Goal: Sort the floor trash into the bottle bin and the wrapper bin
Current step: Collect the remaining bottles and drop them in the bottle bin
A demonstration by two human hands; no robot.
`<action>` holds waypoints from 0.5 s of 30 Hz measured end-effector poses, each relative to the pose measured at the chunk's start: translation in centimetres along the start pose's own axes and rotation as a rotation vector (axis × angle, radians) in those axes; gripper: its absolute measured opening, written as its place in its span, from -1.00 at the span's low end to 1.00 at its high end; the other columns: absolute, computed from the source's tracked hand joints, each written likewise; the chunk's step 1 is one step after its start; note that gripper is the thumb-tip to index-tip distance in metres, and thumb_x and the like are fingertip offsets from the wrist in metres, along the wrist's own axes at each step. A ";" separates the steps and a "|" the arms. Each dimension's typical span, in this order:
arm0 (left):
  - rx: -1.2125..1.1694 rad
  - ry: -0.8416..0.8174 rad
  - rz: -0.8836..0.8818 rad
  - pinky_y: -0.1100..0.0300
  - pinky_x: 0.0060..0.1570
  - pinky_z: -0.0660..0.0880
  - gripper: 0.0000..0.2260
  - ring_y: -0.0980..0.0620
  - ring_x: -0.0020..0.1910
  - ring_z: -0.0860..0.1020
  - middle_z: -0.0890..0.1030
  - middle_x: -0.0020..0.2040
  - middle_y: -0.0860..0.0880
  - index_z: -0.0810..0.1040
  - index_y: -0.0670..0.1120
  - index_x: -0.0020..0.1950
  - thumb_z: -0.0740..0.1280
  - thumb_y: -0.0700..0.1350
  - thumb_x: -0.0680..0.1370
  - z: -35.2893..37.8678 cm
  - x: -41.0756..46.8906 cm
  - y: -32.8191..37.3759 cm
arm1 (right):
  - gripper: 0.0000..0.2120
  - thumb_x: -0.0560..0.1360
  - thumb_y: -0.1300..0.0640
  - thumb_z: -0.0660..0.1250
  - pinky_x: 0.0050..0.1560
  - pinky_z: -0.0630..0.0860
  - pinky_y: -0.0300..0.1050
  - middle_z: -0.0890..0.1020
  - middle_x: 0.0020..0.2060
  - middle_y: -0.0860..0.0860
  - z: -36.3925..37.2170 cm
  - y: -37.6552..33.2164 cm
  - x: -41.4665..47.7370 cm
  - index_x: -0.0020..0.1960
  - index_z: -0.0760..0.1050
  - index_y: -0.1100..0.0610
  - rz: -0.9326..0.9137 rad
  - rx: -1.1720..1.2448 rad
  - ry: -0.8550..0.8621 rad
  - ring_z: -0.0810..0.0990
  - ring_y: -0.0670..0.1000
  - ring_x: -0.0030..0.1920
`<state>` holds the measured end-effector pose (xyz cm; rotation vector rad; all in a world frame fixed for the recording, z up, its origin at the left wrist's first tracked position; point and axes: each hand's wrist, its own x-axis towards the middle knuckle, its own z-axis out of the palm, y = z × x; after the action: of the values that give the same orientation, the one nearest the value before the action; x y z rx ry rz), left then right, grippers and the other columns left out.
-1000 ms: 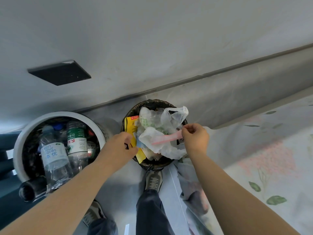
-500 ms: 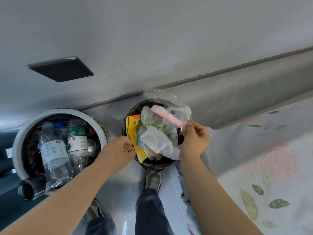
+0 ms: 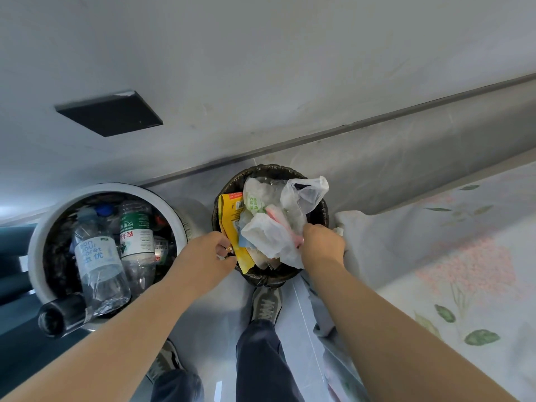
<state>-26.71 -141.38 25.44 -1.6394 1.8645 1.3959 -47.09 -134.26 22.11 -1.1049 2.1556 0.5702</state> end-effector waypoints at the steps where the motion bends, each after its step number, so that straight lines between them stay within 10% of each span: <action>1: 0.002 0.002 0.004 0.25 -0.10 0.42 -0.77 0.04 -0.04 0.55 0.58 0.00 0.03 0.53 -0.04 0.14 0.36 -0.07 0.50 -0.1 -0.1 0.0 | -0.73 0.50 0.34 0.21 -0.02 0.44 -0.08 0.55 0.11 0.09 -0.1 0.1 0.1 0.17 0.45 0.16 -0.003 -0.012 -0.017 0.56 0.12 0.11; 15: 0.059 0.016 0.086 0.09 0.07 0.52 -0.72 0.06 0.01 0.54 0.54 0.05 0.07 0.49 -0.01 0.21 0.35 -0.04 0.51 -4.7 -6.6 0.5 | -0.74 0.52 0.11 0.23 -0.08 0.43 -0.06 0.52 0.09 0.02 -7.0 1.0 -8.3 0.21 0.43 0.07 -0.440 -0.146 0.082 0.52 0.12 0.09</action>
<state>-23.41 -141.28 32.89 -1.5639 1.9873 1.3515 -46.64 -133.48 33.00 -1.6486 1.8723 0.4878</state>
